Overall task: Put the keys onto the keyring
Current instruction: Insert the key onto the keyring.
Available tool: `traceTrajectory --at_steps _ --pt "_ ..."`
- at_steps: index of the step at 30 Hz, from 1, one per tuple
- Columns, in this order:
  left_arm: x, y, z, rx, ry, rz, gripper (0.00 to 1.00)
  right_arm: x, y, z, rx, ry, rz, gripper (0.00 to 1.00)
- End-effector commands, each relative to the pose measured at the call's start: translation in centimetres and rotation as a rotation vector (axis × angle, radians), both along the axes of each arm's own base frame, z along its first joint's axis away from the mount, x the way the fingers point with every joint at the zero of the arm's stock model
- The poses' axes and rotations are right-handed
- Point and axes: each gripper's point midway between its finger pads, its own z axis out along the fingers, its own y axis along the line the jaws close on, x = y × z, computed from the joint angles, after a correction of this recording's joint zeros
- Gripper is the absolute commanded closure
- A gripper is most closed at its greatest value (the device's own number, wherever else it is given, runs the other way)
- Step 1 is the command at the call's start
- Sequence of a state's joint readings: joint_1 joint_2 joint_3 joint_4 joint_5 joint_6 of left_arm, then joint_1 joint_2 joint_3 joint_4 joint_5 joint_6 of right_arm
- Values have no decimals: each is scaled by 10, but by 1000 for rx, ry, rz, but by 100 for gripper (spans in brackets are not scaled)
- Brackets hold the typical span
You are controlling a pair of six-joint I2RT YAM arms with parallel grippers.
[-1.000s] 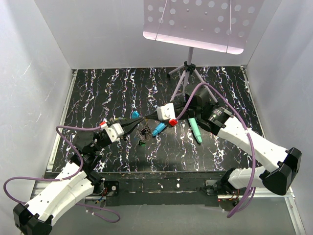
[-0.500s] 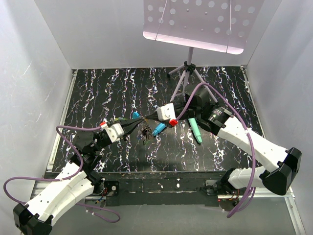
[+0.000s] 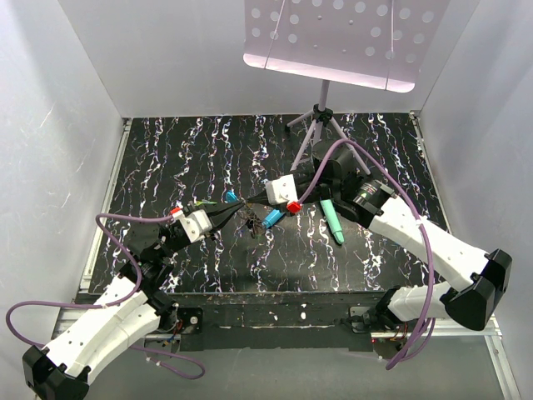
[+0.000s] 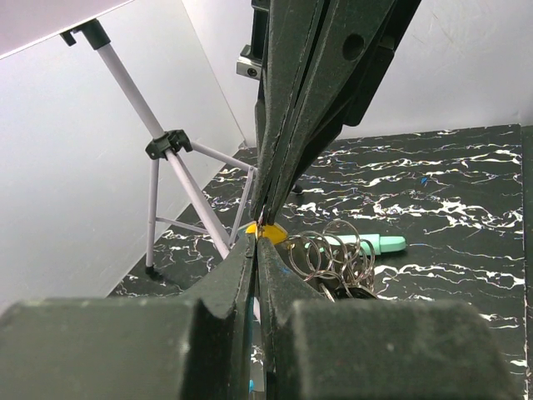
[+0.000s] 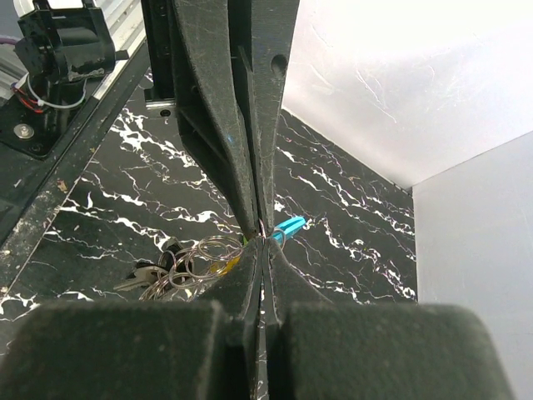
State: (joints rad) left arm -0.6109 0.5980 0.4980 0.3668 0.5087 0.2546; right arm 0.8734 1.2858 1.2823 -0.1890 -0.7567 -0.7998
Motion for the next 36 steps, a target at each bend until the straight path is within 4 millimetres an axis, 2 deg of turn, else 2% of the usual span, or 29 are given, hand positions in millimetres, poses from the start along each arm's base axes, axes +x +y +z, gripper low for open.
traceTrajectory --at_steps 1,36 --pt "-8 1 20 -26 -64 -19 100 -7 5 22 41 -40 41 99" --pt "-9 -1 18 -13 -50 -36 100 -10 10 18 1 -15 45 99"
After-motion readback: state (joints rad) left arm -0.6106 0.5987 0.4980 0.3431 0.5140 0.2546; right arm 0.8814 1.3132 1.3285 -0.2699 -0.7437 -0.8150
